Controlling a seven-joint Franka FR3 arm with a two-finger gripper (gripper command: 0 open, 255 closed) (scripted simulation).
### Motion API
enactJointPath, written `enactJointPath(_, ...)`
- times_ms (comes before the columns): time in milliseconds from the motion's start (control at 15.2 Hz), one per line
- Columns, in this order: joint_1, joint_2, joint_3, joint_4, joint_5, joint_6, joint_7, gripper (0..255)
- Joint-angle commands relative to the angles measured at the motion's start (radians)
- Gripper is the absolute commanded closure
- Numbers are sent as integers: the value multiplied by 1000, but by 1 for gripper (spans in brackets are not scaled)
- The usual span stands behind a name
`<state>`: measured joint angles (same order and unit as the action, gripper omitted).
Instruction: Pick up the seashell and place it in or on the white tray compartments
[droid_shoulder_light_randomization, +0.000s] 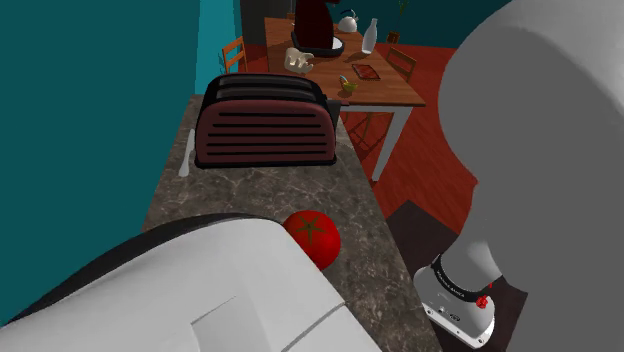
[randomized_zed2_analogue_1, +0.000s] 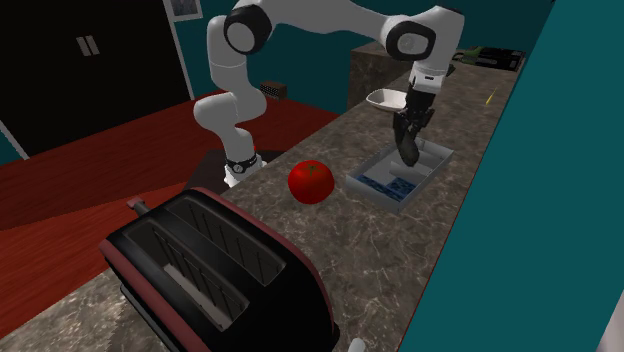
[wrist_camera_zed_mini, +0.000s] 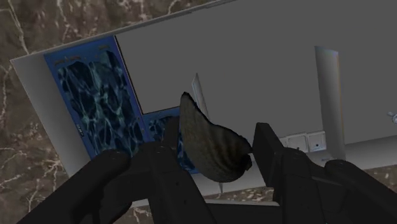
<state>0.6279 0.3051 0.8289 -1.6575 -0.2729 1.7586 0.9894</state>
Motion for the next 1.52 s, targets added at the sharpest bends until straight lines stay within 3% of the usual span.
enactJointPath(0, 7, 13, -3, -13, -10, 21, 12, 255)
enactJointPath(660, 12, 53, -19, -104, -47, 137, 41, 255)
enactJointPath(1188, 11, 54, -19, -105, -48, 140, 42, 255)
enactJointPath(1254, 11, 51, -18, -109, -47, 141, 42, 0)
enactJointPath(1452, 10, 51, -19, -108, -47, 141, 41, 0)
